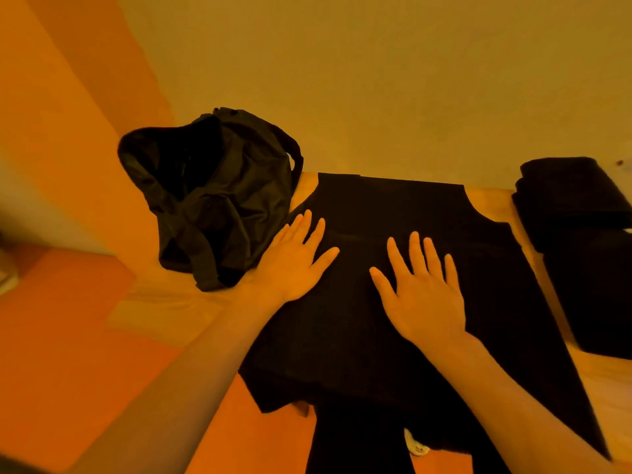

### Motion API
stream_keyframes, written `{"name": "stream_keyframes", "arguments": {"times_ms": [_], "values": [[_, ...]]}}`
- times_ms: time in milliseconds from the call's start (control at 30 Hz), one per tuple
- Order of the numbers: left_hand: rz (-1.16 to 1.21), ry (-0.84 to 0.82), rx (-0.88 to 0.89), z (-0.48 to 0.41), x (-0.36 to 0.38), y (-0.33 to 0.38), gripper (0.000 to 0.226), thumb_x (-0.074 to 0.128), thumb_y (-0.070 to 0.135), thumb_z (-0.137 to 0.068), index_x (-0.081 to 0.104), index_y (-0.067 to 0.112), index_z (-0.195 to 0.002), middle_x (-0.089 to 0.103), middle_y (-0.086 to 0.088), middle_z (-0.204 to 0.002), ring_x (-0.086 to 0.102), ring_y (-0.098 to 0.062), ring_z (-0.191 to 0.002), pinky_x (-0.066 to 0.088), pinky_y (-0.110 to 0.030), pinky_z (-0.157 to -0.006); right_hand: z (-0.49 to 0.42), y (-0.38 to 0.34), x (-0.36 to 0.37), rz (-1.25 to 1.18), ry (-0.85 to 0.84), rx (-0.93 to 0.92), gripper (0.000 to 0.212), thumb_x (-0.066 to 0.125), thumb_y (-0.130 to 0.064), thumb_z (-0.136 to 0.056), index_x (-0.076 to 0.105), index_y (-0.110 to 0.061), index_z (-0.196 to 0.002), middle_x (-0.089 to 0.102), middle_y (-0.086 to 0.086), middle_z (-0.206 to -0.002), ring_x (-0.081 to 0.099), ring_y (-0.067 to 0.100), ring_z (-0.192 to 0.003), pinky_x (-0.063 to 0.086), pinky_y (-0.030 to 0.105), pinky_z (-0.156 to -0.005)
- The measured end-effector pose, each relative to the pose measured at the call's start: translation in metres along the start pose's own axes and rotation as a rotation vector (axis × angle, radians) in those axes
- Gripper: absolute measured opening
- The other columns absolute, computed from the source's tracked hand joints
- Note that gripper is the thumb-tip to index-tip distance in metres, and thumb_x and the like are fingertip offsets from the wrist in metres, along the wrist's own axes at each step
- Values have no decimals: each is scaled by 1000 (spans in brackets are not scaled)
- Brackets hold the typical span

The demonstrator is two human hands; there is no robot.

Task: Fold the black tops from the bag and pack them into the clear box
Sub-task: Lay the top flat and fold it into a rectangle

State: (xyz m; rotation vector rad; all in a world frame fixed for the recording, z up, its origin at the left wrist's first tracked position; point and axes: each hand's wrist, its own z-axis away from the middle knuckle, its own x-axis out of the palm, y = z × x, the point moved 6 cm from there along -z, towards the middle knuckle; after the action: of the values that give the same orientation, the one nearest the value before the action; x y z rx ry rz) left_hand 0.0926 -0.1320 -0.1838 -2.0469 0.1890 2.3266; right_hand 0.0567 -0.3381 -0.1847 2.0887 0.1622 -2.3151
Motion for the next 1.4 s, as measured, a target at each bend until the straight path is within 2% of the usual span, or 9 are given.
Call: {"name": "stream_keyframes", "arguments": {"times_ms": [300, 500, 600, 733, 933, 1033, 1133, 1267, 1400], "values": [[-36, 41, -175, -22, -7, -3, 93, 15, 80, -92, -2, 24, -163, -6, -17, -169, -9, -29, -156, 3, -45, -127, 13, 6, -4, 9, -32, -16, 76, -2, -72, -90, -13, -36, -156, -11, 7, -168, -13, 25, -154, -5, 46, -122], [-51, 93, -53, -13, -8, 23, 97, -3, 82, -84, -2, 24, -163, -11, -12, -169, -14, -26, -156, -2, -44, -128, -10, 50, -32, -71, 22, 120, 80, -1, -71, -88, -13, -34, -157, -12, 10, -167, -17, 24, -153, -9, 43, -123], [-51, 58, -88, -12, 0, 21, 93, -4, 83, -84, -9, 31, -161, -16, -10, -169, -17, -26, -155, -4, -44, -127, -16, 67, -15, -28, -62, 188, 83, -8, -73, -84, -14, -34, -157, -15, 11, -167, -17, 27, -153, -5, 47, -125], [-44, 71, -93, -10, -3, 22, 93, 0, 84, -84, -10, 33, -161, -18, -9, -168, -18, -26, -155, -8, -41, -123, -16, 69, -9, -4, -30, 207, 81, -9, -72, -85, -14, -36, -157, -13, 11, -167, -15, 27, -153, -4, 47, -124], [60, 145, -83, 32, -29, 42, 85, 15, 78, -92, 5, 32, -162, -9, -7, -170, -16, -24, -155, -11, -38, -122, 7, 68, -28, -171, 57, 83, 76, 4, -69, -90, -8, -36, -158, -5, 12, -168, -13, 25, -153, -11, 39, -122], [181, 231, -83, 77, -26, 43, 81, 23, 75, -93, 19, 29, -161, 3, -8, -170, -8, -24, -156, 0, -41, -126, 51, 71, -35, -293, 113, 24, 67, 9, -67, -95, -4, -41, -155, -2, 3, -168, -14, 15, -153, -12, 34, -121], [153, 264, -84, 117, -10, 46, 85, 20, 77, -93, 33, 24, -158, 19, -12, -168, 7, -29, -156, 11, -46, -126, 92, 80, -19, -246, 73, 15, 71, -1, -76, -91, -2, -44, -155, 1, -1, -167, -13, 12, -152, -9, 35, -122], [135, 230, -158, 156, 5, 61, 94, 7, 83, -89, 38, 24, -155, 26, -13, -165, 13, -29, -155, 13, -47, -125, 136, 90, -9, -183, 135, 58, 84, 3, -82, -87, 19, -38, -157, 24, 3, -165, 8, 19, -154, 3, 41, -124], [205, 402, -190, 199, 20, 50, 77, 33, 70, -94, 51, 17, -147, 27, -13, -165, 15, -29, -155, 20, -50, -122, 184, 107, -17, -327, 303, 107, 72, 40, -75, -91, 51, -26, -143, 45, 1, -150, 37, 23, -141, 28, 40, -112]]}}
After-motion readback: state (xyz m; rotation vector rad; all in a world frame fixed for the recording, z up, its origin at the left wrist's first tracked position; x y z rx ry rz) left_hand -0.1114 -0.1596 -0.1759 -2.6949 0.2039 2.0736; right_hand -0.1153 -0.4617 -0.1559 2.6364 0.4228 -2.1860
